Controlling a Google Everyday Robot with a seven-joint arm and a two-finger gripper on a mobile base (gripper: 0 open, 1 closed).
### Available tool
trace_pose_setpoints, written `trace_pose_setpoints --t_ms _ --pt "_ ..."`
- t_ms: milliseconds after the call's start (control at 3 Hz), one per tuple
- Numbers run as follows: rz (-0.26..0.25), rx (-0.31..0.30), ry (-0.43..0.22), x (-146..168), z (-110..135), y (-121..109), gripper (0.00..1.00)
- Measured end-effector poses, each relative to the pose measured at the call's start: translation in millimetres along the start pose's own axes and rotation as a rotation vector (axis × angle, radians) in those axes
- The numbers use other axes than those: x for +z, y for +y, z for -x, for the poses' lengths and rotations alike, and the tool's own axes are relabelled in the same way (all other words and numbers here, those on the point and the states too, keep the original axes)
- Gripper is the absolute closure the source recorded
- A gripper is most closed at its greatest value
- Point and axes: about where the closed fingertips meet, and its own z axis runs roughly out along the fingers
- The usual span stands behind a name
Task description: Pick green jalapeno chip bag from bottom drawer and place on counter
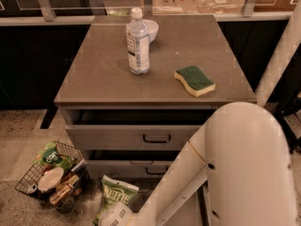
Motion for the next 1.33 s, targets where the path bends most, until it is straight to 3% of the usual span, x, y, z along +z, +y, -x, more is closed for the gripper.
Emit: trace_pose_setpoints --t_ms 667,1000,1333 --pt "0.132 -0.092 0.245 -102.3 -74.9 19.6 1.00" --pt "0.162 -0.120 0.415 -178.0 -109.6 37.2 1.00" --pt "0.160 -0.121 0.409 -175.8 -108.1 36.3 1.00"
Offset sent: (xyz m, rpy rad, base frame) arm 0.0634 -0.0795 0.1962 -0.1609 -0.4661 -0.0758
